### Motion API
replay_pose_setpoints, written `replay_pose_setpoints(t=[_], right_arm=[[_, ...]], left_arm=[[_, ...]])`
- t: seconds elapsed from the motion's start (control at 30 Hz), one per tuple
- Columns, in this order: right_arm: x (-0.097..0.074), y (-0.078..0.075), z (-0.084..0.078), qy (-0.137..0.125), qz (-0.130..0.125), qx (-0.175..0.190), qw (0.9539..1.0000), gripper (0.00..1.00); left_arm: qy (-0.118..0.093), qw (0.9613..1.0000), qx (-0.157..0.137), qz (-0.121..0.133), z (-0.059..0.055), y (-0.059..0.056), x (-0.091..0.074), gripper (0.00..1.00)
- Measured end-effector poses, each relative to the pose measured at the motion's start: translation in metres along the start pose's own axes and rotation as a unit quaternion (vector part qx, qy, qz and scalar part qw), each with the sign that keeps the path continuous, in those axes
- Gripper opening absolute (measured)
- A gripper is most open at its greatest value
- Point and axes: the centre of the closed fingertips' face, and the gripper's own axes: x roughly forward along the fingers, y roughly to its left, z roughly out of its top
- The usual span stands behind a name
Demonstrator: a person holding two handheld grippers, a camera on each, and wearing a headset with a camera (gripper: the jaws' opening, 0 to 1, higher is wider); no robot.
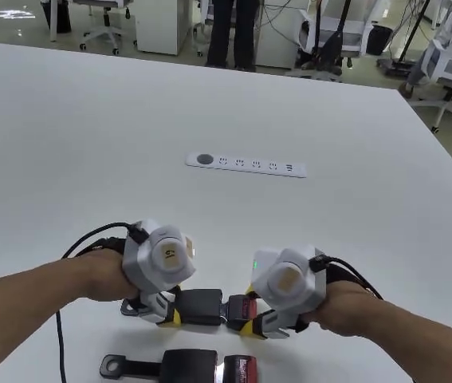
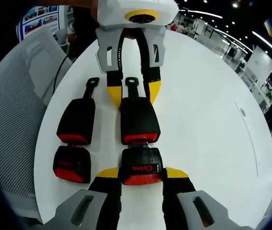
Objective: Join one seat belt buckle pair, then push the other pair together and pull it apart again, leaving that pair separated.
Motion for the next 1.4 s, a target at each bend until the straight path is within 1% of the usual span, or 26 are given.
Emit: replay_pose_setpoints(t=[0.2, 0.5, 0.63, 0.83, 0.97, 1.03, 1.1, 1.17, 1.2, 1.27, 1.4], right_arm=[[0.000, 0.000, 0.000, 0.002, 0.002, -0.001, 1.0000, 0.27], [0.000, 0.001, 0.002, 0.006, 0.005, -0.013, 0.9999, 0.27], [0.001, 0.000, 0.002, 0.010, 0.005, -0.016, 0.9998, 0.27], [0.001, 0.001, 0.001, 0.010, 0.003, -0.013, 0.9999, 0.28], [0.002, 0.000, 0.001, 0.010, 0.003, -0.019, 0.9998, 0.29], [0.002, 0.000, -0.001, 0.012, 0.002, -0.014, 0.9998, 0.29], [0.000, -0.001, -0.004, 0.016, 0.002, -0.014, 0.9998, 0.29], [-0.003, -0.004, -0.012, 0.022, 0.005, -0.012, 0.9997, 0.29], [-0.004, -0.002, -0.014, 0.023, 0.005, -0.011, 0.9997, 0.29], [-0.006, 0.000, -0.015, 0.014, 0.006, -0.011, 0.9998, 0.30], [-0.007, -0.002, -0.014, 0.012, 0.008, -0.014, 0.9998, 0.30]], left_arm=[[0.003, 0.9999, 0.010, -0.003, 0.000, -0.001, 0.000, 0.28], [0.011, 0.9996, 0.024, -0.008, 0.001, -0.002, 0.000, 0.28], [0.017, 0.9994, 0.028, -0.008, 0.002, -0.002, 0.000, 0.28], [0.018, 0.9997, 0.017, -0.006, 0.001, -0.001, 0.001, 0.29], [0.018, 0.9998, 0.011, -0.002, 0.001, -0.002, 0.000, 0.29], [0.018, 0.9998, 0.010, -0.001, 0.001, -0.002, 0.000, 0.29], [0.024, 0.9997, 0.007, -0.001, 0.001, -0.002, 0.000, 0.29], [0.029, 0.9995, 0.011, -0.002, 0.001, -0.003, 0.000, 0.29], [0.033, 0.9994, 0.008, -0.004, 0.001, -0.003, 0.001, 0.29], [0.037, 0.9993, 0.009, -0.006, 0.001, -0.003, 0.001, 0.29], [0.045, 0.9989, 0.010, -0.008, 0.002, -0.004, 0.001, 0.29]])
